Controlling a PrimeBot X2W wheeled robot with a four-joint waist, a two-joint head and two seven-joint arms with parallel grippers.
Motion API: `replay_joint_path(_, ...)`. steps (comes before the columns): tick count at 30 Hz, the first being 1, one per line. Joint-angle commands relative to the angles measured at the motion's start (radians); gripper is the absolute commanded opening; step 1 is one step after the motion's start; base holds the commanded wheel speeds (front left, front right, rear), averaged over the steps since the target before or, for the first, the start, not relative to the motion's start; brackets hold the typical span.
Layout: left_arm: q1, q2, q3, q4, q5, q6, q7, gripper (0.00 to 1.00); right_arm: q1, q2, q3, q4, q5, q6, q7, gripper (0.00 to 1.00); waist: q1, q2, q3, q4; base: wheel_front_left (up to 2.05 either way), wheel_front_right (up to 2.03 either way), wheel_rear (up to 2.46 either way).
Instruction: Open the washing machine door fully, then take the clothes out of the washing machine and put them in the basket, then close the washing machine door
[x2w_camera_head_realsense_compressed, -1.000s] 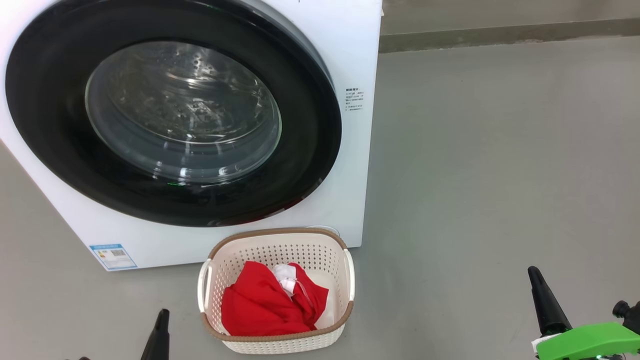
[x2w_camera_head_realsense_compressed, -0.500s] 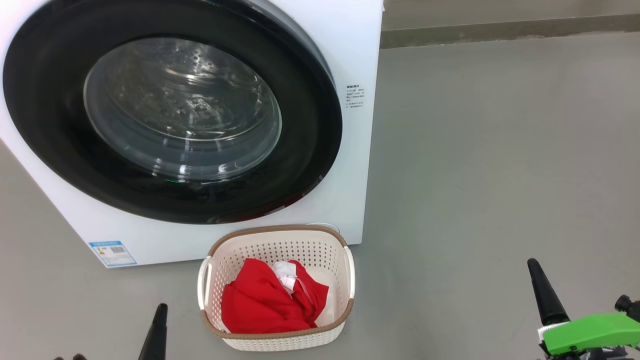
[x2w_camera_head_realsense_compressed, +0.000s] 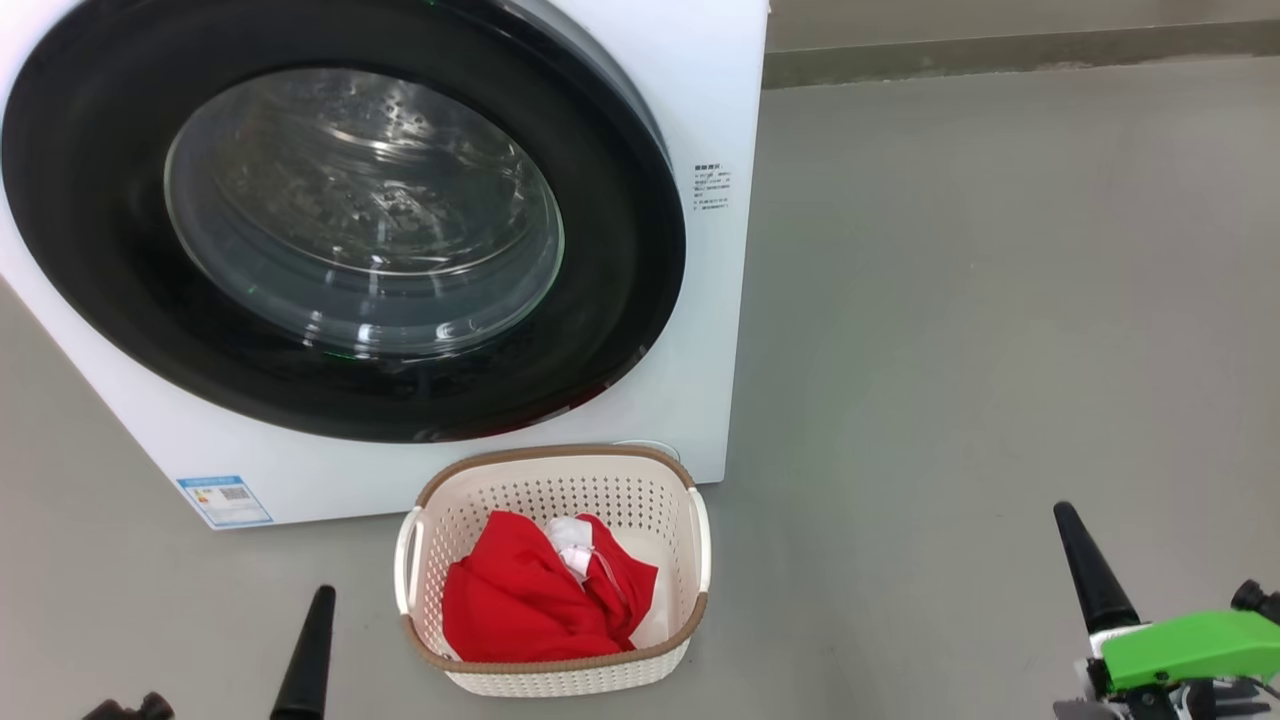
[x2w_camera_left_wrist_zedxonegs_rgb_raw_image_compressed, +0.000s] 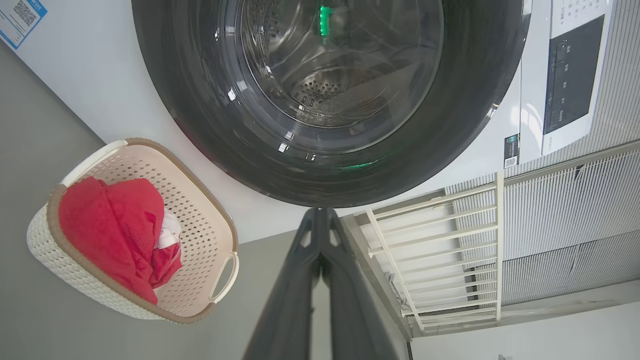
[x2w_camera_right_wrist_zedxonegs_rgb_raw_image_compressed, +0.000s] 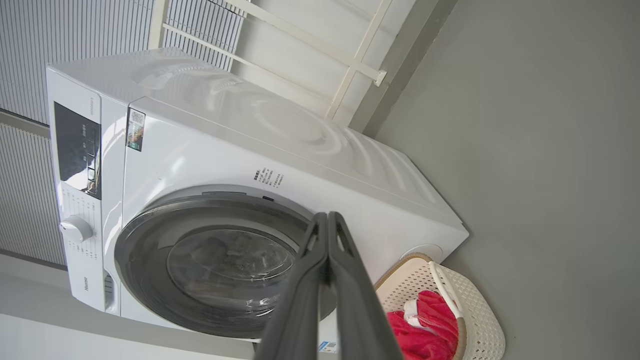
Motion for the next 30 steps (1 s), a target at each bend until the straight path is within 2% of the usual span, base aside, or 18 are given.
replay_joint_path(1,-0.046,0.018,0.030,-0.018,-0.028,-0.005,0.011,0.00,-0.052,-0.008,0.006,-0.024,0.024,0.000,0.008,0.00,-0.0001,0.0000,0.001,0.000,0.00,0.00,0.00)
replay_joint_path(30,-0.099,0.022,0.049,0.000,-0.333,-0.007,0.091,0.00,-0.101,0.006,-0.016,-0.015,0.279,-0.001,0.090,0.00,-0.0001,0.0000,0.019,0.003,0.00,0.00,0.00)
